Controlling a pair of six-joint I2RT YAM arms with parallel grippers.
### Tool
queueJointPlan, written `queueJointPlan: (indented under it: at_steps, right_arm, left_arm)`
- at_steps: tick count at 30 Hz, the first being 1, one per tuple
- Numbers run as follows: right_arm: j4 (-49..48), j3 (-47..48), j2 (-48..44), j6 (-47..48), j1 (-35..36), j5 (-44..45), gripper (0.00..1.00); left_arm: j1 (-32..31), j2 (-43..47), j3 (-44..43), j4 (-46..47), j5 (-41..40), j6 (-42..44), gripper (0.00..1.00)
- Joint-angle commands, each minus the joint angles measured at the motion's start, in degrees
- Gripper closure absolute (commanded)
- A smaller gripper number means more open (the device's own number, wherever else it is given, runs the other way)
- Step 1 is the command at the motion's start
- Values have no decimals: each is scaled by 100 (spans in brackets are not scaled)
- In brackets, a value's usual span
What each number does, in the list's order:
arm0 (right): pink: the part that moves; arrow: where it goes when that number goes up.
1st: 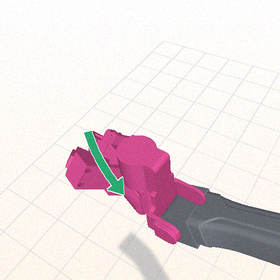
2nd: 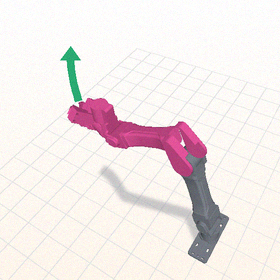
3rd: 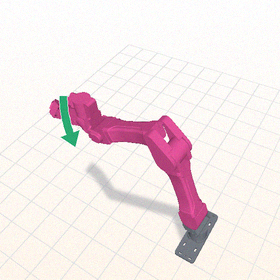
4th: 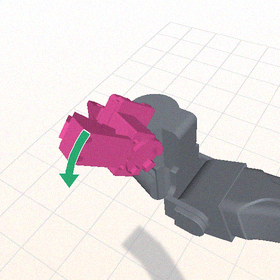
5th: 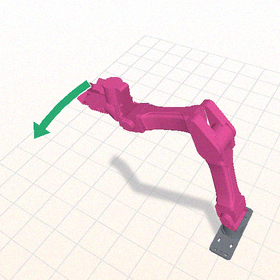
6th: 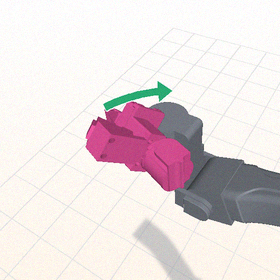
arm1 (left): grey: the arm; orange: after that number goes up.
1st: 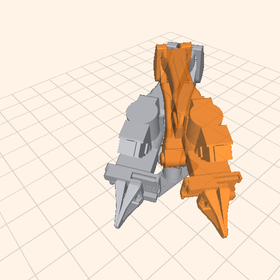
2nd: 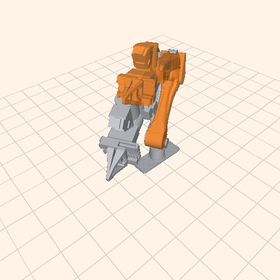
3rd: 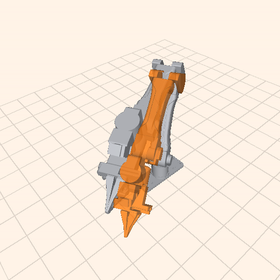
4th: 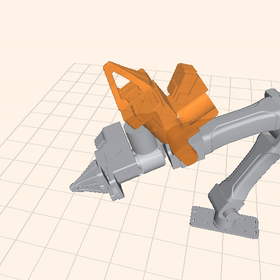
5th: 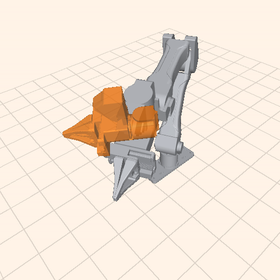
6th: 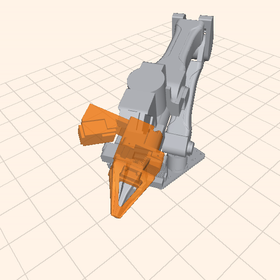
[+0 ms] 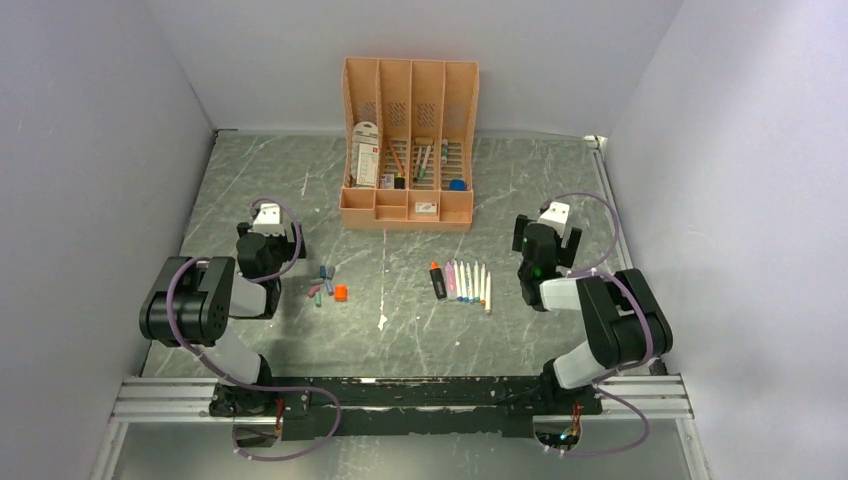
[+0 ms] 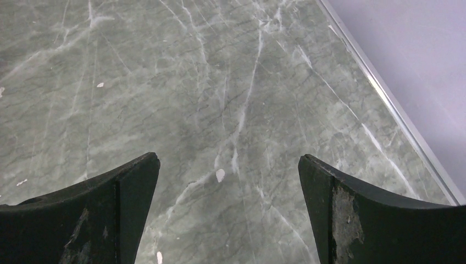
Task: Open the pen caps
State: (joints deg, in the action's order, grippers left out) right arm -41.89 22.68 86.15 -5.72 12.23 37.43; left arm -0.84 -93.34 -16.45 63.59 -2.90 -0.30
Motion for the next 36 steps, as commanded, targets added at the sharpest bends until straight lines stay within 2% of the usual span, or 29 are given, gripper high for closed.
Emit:
queueJointPlan:
  at_steps: [1, 4, 8, 10, 17, 19, 20, 21, 23, 25, 36]
  right_arm:
    - [-824, -30, 230, 130, -133, -92, 0]
    - [-983, -62, 295, 176, -204, -141, 0]
    - [-2282, -562, 482, 299, -349, -363, 0]
    - [-1957, -457, 477, 224, -388, -519, 0]
    - [-2396, -701, 484, 270, -613, -1292, 0]
    - [-3369, -1067, 711, 439, -640, -1417, 0]
    - [-3349, -1096, 663, 486, -602, -1424, 0]
    - [-2932, -990, 571, 420, -596, -1566, 0]
    - [-3216, -983, 730, 529, -607, -1606, 0]
    - [-2796, -899, 625, 402, -627, -1673, 0]
    - [-2785, -845, 668, 389, -752, -1871, 0]
  left_arm:
    - [21, -9, -20, 304, 116, 73, 1]
    - [19, -5, -25, 295, 118, 66, 1]
    - [23, -13, -33, 294, 116, 65, 1]
    - [23, -7, -29, 290, 109, 65, 1]
    - [15, -17, -32, 286, 105, 66, 1]
    - [18, -18, -42, 278, 107, 65, 1]
    - [14, -18, -43, 281, 99, 65, 1]
    - [14, -18, -43, 289, 97, 65, 1]
    - [12, -13, -43, 277, 96, 65, 1]
    - [14, -11, -43, 277, 99, 65, 1]
    - [-19, 5, -16, 312, 63, 91, 1]
